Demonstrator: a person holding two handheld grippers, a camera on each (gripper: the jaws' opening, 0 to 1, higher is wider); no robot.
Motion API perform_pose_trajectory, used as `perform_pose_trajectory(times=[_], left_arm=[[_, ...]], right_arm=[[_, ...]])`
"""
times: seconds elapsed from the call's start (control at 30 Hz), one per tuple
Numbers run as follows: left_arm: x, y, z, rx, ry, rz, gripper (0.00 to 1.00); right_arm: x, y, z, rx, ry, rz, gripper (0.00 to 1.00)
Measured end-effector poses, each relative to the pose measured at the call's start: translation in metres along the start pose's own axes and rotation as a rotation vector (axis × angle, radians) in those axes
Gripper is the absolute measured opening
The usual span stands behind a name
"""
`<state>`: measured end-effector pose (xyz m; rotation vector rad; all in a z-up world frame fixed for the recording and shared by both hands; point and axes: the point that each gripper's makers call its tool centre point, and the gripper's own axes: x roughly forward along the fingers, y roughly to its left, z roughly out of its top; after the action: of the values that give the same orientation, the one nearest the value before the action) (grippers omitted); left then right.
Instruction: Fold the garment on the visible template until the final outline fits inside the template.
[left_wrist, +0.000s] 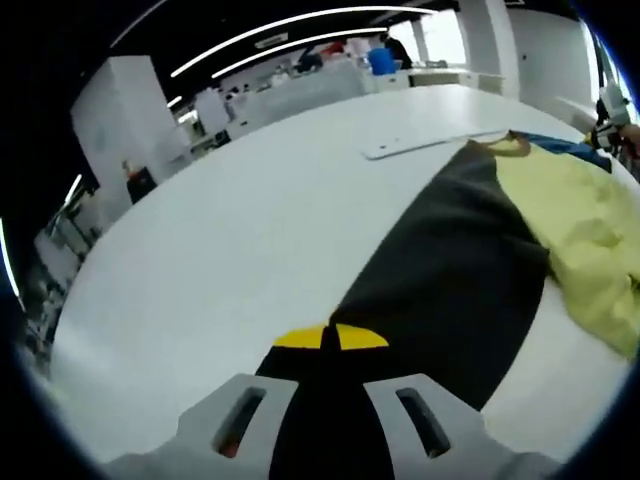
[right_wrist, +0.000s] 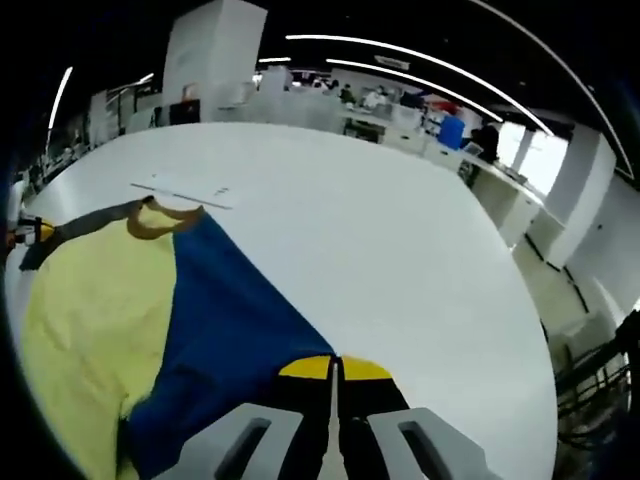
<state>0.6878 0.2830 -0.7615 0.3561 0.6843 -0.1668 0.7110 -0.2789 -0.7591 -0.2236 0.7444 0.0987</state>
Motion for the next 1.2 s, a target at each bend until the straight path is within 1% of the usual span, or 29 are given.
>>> perform_pose_trajectory(times=[0.03,0.07,0.1,0.13,0.2,0.23,0.27,0.33,0.43,0.53,0.6,0.73,0.87,0.93,1.03,1.13,1.2], left_arm=[[0.0,0.0,0.0,0.005,0.002,-0.001,0.0],[0.0,0.0,0.0,0.012,0.003,-0.001,0.0],[-0.001,0.0,0.0,0.02,0.004,-0.002,0.0],[-0.001,0.0,0.0,0.024,0.007,0.0,0.01],[-0.003,0.005,0.0,0.035,0.011,0.026,0.07],[-0.005,0.006,0.001,0.031,0.006,0.025,0.1],[-0.007,0.006,0.004,-0.005,-0.015,0.021,0.12],[-0.011,0.008,0.007,-0.035,-0.025,0.02,0.13],[-0.017,0.007,0.012,-0.04,-0.046,0.014,0.2],[-0.023,0.005,0.018,-0.039,-0.067,0.007,0.29],[-0.028,0.001,0.026,-0.056,-0.105,-0.012,0.35],[-0.038,-0.005,0.034,-0.058,-0.132,-0.04,0.42],[-0.048,-0.017,0.038,-0.06,-0.154,-0.077,0.5],[-0.054,-0.022,0.039,-0.08,-0.168,-0.096,0.53],[-0.061,-0.029,0.038,-0.089,-0.177,-0.123,0.58],[-0.069,-0.04,0.039,-0.109,-0.189,-0.174,0.65],[-0.074,-0.052,0.04,-0.157,-0.2,-0.233,0.71]], right_arm=[[0.0,0.0,0.0,0.012,-0.003,0.005,0.0],[0.0,0.003,0.0,0.045,-0.01,0.023,0.0],[0.0,0.002,0.0,0.069,-0.01,0.026,0.0],[-0.002,0.0,0.0,0.068,-0.01,0.02,0.0],[-0.005,-0.001,0.002,0.066,-0.017,0.016,0.0],[-0.007,-0.001,0.004,0.069,-0.021,0.019,0.0],[-0.009,0.0,0.006,0.078,-0.03,0.027,0.01],[-0.014,0.001,0.008,0.085,-0.033,0.036,0.06],[-0.02,0.004,0.009,0.085,-0.037,0.053,0.11],[-0.027,0.009,0.008,0.101,-0.025,0.074,0.19],[-0.032,0.014,0.007,0.104,-0.022,0.092,0.23],[-0.041,0.024,0.002,0.118,-0.012,0.129,0.24],[-0.047,0.031,-0.004,0.111,0.002,0.148,0.24],[-0.049,0.033,-0.007,0.109,0.006,0.151,0.24],[-0.054,0.035,-0.01,0.116,0.007,0.156,0.25],[-0.057,0.037,-0.015,0.121,0.019,0.16,0.26],[-0.059,0.038,-0.019,0.127,0.03,0.163,0.26]])
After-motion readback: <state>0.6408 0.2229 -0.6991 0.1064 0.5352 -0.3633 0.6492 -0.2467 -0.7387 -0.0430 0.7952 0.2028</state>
